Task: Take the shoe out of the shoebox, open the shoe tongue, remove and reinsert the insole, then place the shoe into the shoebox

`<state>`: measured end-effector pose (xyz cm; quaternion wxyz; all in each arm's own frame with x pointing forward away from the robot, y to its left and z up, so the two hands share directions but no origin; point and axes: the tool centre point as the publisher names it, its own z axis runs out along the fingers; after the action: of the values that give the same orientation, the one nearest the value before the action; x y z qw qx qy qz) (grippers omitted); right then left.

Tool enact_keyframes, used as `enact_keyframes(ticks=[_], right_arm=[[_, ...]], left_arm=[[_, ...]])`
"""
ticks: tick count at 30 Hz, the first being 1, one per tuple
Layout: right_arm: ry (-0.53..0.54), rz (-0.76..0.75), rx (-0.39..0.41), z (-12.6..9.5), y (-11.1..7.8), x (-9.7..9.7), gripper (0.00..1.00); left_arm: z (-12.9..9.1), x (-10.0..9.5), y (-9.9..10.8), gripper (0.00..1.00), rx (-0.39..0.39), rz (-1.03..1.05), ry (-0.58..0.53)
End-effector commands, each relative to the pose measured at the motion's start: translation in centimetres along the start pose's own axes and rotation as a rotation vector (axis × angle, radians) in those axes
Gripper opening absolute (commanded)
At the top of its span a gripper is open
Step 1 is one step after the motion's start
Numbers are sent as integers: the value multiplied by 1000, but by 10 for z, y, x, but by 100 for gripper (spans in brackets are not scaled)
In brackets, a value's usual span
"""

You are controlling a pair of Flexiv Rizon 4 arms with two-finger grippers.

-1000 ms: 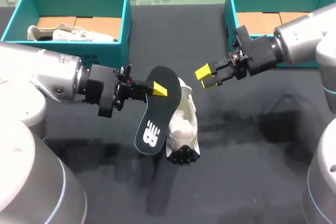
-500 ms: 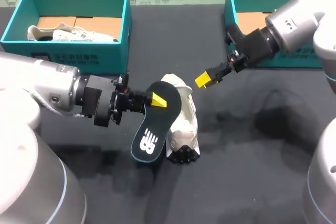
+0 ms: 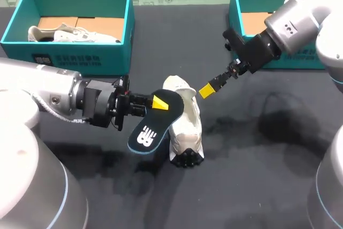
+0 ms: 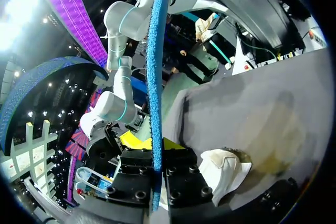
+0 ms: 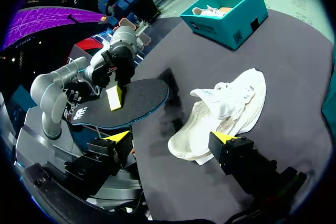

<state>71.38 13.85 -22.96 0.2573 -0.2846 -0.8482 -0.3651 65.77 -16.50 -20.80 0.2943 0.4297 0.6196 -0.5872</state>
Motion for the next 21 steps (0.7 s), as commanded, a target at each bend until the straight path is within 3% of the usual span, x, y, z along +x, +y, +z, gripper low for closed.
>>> enact_keyframes(ticks=[1,5,9,11,21], right_arm=[[3,-33,7,3,-4,-1,100],[-17,-153,11,11,-21,-9,100],[-93,-274,-5,17,-37,-12,100],[-107,-272,33,23,-43,-20,100],[-107,-272,33,23,-43,-20,100]], left_arm=[[1,4,3,0,39,-52,-26],[-2,10,4,0,62,-161,-66],[-4,14,-4,0,149,-246,-100],[-1,14,-9,0,185,-256,-93],[-1,14,-9,0,185,-256,-93]])
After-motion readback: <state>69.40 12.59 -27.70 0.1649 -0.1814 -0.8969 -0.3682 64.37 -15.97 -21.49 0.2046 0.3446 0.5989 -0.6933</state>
